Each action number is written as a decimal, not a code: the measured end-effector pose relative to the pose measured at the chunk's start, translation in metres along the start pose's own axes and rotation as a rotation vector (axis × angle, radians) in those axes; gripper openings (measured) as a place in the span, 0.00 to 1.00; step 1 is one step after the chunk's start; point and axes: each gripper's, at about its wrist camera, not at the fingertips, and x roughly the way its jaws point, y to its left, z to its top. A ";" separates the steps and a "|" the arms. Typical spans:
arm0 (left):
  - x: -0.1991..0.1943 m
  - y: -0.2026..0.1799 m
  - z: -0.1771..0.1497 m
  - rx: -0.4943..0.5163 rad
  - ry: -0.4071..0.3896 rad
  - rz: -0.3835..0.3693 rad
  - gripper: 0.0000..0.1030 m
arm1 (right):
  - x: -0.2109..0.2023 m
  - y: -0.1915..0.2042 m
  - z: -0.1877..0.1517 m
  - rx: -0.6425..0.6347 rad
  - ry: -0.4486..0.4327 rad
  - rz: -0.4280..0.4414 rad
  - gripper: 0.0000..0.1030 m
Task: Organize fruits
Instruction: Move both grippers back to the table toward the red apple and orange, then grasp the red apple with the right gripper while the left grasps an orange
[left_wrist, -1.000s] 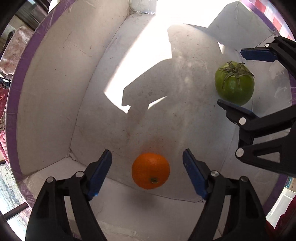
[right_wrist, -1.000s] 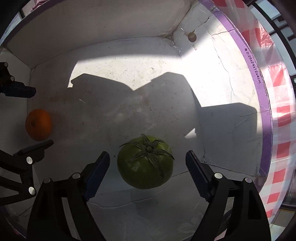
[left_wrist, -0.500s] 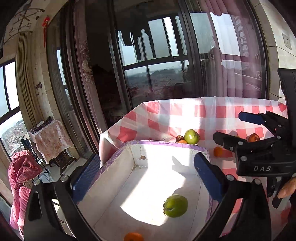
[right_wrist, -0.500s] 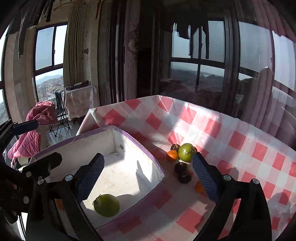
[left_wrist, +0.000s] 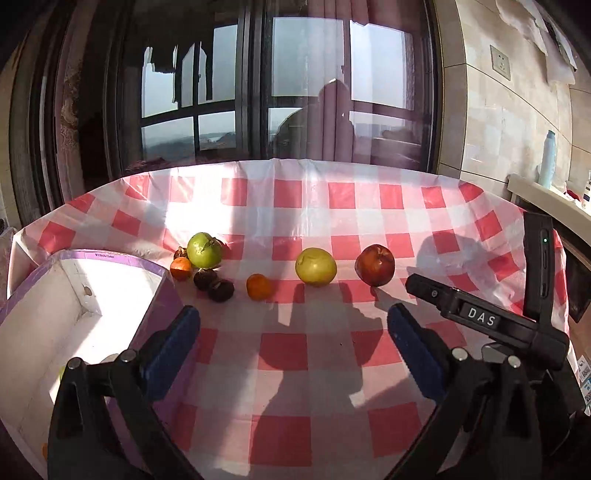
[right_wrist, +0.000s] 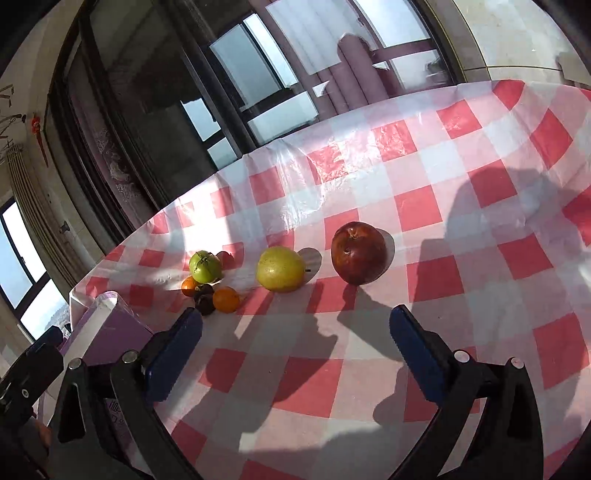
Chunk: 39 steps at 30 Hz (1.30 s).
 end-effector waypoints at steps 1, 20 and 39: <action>0.017 -0.001 -0.007 -0.019 0.033 -0.002 0.98 | 0.003 -0.009 -0.001 0.018 0.007 -0.029 0.96; 0.135 0.034 -0.016 -0.196 0.261 0.031 0.98 | 0.155 -0.026 0.041 -0.223 0.319 -0.291 0.82; 0.206 0.045 0.015 -0.147 0.350 0.179 0.32 | 0.174 -0.021 0.046 -0.270 0.333 -0.320 0.67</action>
